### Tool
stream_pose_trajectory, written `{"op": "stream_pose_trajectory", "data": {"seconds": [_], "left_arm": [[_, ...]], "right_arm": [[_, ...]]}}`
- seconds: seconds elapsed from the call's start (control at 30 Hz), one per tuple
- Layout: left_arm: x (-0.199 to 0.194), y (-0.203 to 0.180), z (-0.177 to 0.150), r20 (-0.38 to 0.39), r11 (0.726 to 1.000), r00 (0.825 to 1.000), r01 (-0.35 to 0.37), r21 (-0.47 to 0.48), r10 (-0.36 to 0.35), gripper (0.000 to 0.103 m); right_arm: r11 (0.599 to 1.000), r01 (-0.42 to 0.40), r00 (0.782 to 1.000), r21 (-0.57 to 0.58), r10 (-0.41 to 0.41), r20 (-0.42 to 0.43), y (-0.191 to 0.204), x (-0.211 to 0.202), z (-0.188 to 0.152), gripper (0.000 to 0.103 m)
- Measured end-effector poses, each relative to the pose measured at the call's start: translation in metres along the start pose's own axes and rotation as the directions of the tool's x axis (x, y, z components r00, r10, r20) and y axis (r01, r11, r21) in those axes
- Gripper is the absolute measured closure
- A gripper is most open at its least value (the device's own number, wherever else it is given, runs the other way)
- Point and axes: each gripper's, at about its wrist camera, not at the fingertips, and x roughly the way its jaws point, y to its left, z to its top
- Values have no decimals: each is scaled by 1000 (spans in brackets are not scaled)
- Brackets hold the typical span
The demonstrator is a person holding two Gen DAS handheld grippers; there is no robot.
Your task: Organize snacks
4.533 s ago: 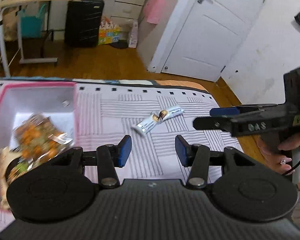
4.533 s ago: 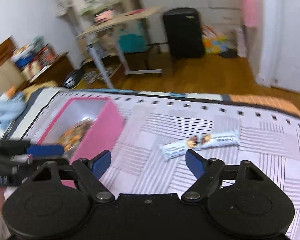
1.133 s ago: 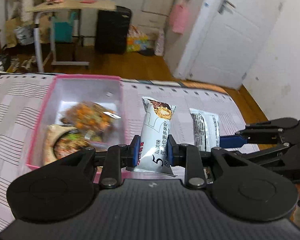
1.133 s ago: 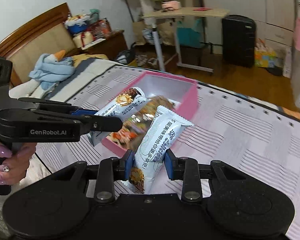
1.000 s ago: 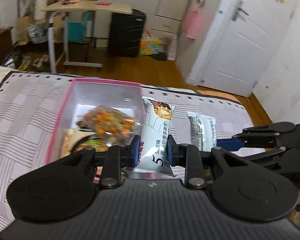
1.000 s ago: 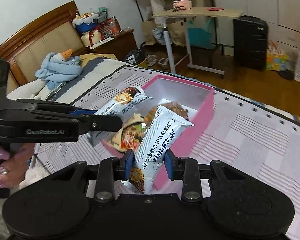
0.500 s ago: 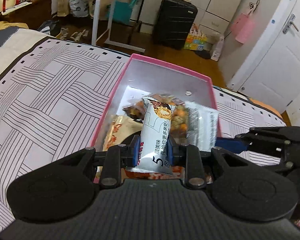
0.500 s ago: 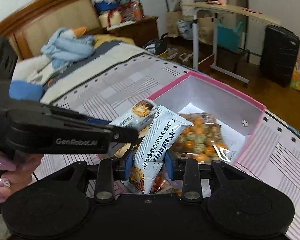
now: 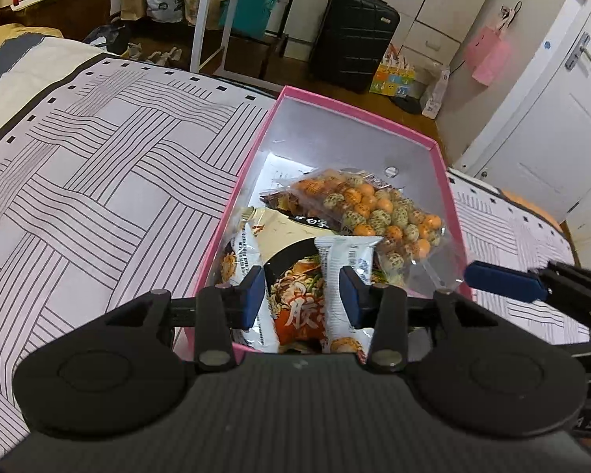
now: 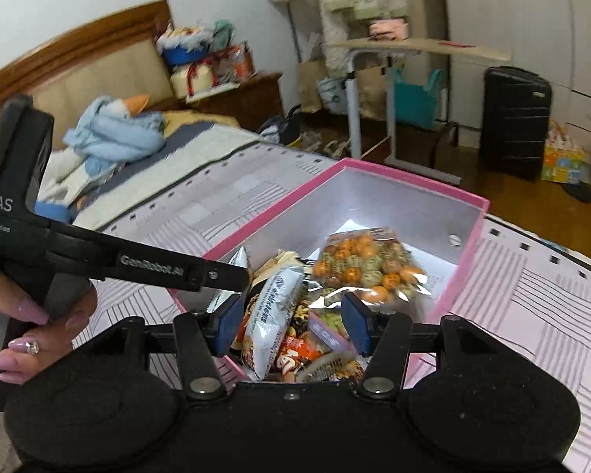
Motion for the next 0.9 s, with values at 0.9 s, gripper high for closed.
{"op": "stream_pose_trajectory", "data": {"seconds": [0.9], "left_arm": [[-89, -83, -52, 105, 958, 993, 17, 286, -49, 60]], "right_arm": [[908, 360, 911, 215, -392, 131, -17, -140, -44, 41]]}}
